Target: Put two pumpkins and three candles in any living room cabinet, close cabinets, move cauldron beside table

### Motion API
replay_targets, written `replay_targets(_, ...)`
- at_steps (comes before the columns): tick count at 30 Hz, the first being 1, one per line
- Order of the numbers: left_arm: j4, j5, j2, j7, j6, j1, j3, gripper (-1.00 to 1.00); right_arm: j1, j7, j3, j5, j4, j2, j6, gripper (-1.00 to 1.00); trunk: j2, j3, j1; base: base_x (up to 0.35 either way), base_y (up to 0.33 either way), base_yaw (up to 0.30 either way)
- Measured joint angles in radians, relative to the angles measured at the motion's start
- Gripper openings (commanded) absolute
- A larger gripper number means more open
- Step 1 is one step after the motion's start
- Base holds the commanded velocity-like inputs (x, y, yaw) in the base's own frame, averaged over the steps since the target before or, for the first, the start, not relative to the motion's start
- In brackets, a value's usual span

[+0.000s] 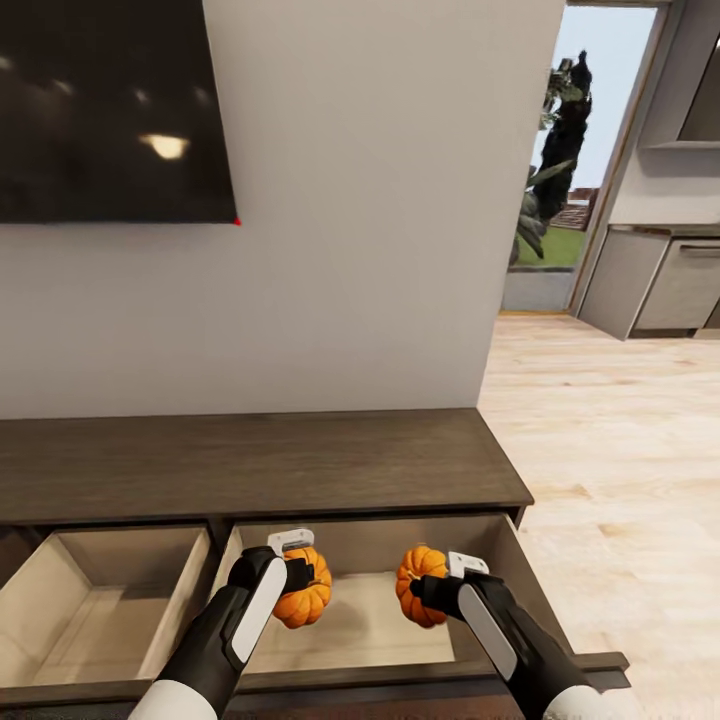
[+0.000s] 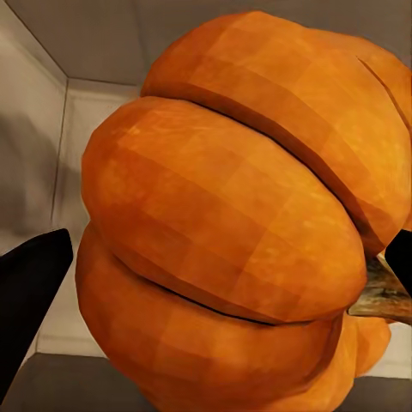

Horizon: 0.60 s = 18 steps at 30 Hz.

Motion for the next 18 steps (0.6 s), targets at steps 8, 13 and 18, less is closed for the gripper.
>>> replay_targets(8,0.000,0.001,0.000,-0.003,-0.006,0.000,-0.005,-1.00,-0.004,0.000,0.000,-0.001,0.015,0.000,-0.011,-1.00,-0.002,-0.031,0.004,0.000,0.000,0.000)
replay_targets(13,0.000,0.002,0.000,-0.004,-0.019,0.000,-0.034,-1.00,-0.004,-0.039,-0.001,0.002,0.033,0.000,-0.102,-1.00,-0.002,-0.031,0.003,0.000,0.000,0.000)
replay_targets(18,0.000,0.002,0.000,-0.004,-0.024,0.000,-0.039,-1.00,-0.004,-0.068,0.000,-0.004,0.040,0.000,-0.121,-1.00,-0.002,-0.031,0.003,0.000,0.000,0.000)
